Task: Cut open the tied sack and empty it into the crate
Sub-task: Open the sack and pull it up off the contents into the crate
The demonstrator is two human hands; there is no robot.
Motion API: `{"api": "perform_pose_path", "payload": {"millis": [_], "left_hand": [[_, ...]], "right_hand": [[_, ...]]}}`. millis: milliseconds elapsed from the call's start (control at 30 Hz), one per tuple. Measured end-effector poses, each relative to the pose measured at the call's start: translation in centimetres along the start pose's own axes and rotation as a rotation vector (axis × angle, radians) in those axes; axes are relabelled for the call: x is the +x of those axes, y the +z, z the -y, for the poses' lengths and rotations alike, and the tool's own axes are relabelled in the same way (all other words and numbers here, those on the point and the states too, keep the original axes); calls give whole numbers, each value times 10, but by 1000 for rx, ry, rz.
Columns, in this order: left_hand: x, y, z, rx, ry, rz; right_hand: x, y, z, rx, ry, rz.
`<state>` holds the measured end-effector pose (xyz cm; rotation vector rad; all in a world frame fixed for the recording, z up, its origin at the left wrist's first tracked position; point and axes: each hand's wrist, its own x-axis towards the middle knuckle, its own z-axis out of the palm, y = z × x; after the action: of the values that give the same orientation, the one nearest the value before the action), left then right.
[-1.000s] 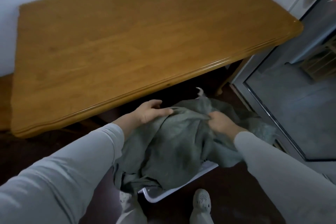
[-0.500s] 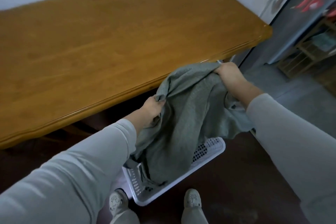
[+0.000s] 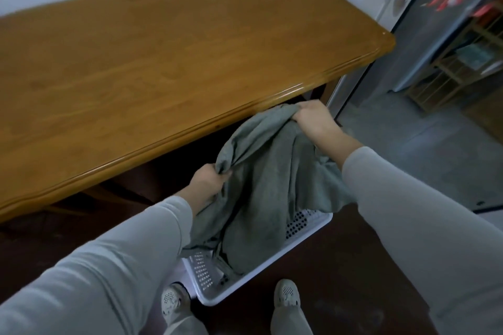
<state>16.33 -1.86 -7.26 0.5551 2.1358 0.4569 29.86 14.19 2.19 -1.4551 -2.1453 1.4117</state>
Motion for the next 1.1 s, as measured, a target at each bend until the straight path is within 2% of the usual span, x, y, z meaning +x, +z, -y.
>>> {"api": "perform_pose_path", "payload": {"millis": [100, 167, 233, 267, 333, 367, 467, 500, 533, 567, 633, 700, 767, 800, 867, 933, 1000, 1067, 1100], "left_hand": [[9, -12, -13, -519, -14, 75], [10, -16, -12, -707, -33, 116], [13, -9, 9, -576, -105, 63], [12, -5, 23, -408, -144, 43], [9, -3, 42, -132, -175, 23], [7, -4, 44, -140, -163, 6], [7, -22, 28, -668, -104, 118], [8, -28, 23, -761, -93, 171], [9, -31, 20, -739, -83, 206], [9, -32, 19, -619, -73, 219], [6, -30, 23, -290, -32, 212], [9, -25, 29, -206, 37, 169], [6, -25, 21, -181, 227, 73], [4, -23, 14, -87, 326, 59], [1, -10, -2, 78, 464, 116], [1, 7, -11, 44, 438, 140], [4, 13, -14, 48, 388, 54], [5, 7, -16, 11, 310, 44], [4, 1, -19, -19, 267, 61]], "right_hand": [[-3, -4, 30, 208, -94, -99], [-3, 0, 48, 283, -149, -73], [0, 16, 42, 156, -115, -27], [0, 28, 31, 49, -72, -3], [-1, 45, 11, -11, -22, 56], [-3, 47, 10, 22, -14, 55], [-1, 37, 34, 159, -76, -11], [-1, 33, 44, 178, -107, -11], [3, 32, 48, 189, -133, -4], [2, 32, 49, 153, -120, 19], [-3, 39, 34, -9, 2, 44], [-7, 50, 7, -118, 115, 109], [-13, 60, -10, -93, 155, 184], [-16, 66, -14, -49, 165, 226], [-22, 77, -16, 43, 186, 296], [-29, 82, -18, 108, 189, 352], [-33, 73, -28, 233, 196, 412], [-31, 56, -51, 344, 133, 351], [-28, 45, -65, 289, 88, 252]]}}
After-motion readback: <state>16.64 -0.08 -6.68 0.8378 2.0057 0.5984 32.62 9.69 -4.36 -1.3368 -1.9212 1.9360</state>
